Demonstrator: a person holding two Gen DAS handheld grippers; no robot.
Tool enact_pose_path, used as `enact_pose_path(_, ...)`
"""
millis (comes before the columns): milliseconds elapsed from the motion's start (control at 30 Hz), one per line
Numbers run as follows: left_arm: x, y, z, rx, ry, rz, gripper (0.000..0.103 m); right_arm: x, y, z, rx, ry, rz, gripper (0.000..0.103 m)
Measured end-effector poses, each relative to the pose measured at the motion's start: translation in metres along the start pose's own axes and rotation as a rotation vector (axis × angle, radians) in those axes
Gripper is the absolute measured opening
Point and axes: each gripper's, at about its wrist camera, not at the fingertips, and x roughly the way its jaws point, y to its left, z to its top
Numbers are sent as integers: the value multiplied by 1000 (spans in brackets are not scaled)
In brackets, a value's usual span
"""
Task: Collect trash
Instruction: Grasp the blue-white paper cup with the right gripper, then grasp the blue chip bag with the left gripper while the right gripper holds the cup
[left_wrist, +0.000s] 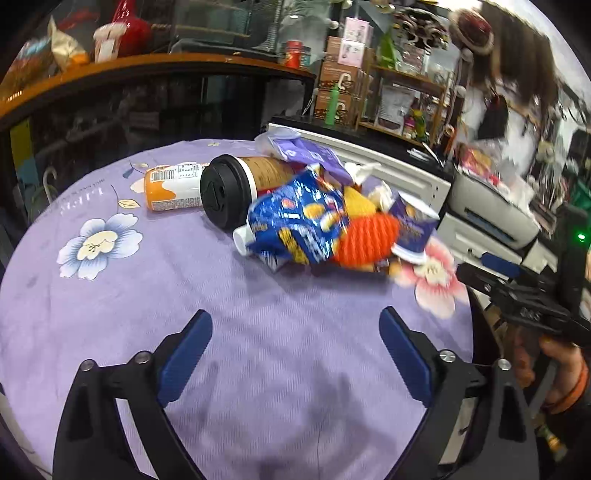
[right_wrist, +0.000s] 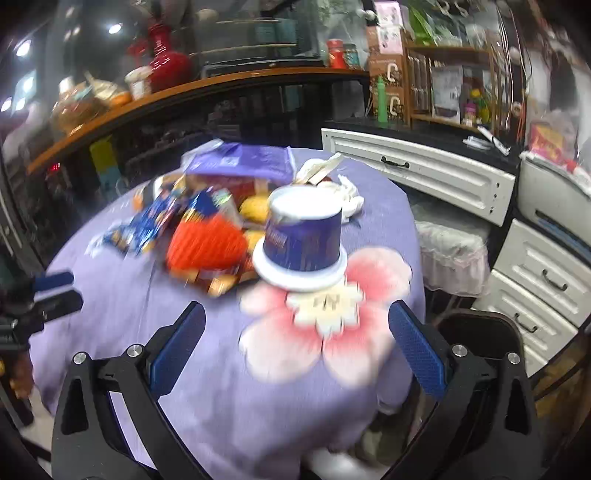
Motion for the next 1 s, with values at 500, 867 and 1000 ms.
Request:
enact_pose_path(500, 21, 2, 34, 64, 22, 31, 86, 89, 3, 55, 9, 114, -50, 75)
enact_pose_path(867, 44, -10, 70, 85, 59, 28, 87, 77, 7, 57, -39, 75, -42, 70)
enact_pose_path(1000, 57, -17, 86, 103, 80, 38, 87, 63, 5, 58, -50, 48, -44, 70)
